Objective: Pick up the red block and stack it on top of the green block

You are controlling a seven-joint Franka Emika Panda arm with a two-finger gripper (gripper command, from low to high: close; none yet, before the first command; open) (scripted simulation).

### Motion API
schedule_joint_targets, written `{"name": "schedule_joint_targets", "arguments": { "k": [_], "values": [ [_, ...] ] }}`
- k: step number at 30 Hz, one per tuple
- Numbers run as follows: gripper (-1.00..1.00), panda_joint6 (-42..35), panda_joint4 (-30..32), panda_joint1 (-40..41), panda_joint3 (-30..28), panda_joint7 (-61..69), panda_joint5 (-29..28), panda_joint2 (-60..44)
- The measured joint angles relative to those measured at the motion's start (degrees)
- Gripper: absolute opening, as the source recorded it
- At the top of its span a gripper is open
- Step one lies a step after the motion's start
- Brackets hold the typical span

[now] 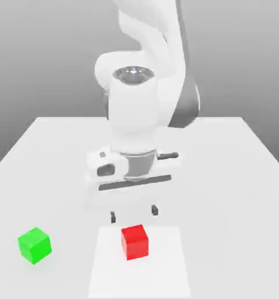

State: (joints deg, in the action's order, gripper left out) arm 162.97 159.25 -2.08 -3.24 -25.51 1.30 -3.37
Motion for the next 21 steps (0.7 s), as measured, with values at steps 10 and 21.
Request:
{"name": "schedule_joint_targets", "arguments": {
  "k": [10, 21],
  "values": [
    [-1.0, 8.3, -1.2, 1.2, 1.6, 1.3, 1.5, -9.9],
    [-1.0, -4.9, -1.8, 5.4, -1.7, -4.4, -0.9, 2.8]
  ]
}}
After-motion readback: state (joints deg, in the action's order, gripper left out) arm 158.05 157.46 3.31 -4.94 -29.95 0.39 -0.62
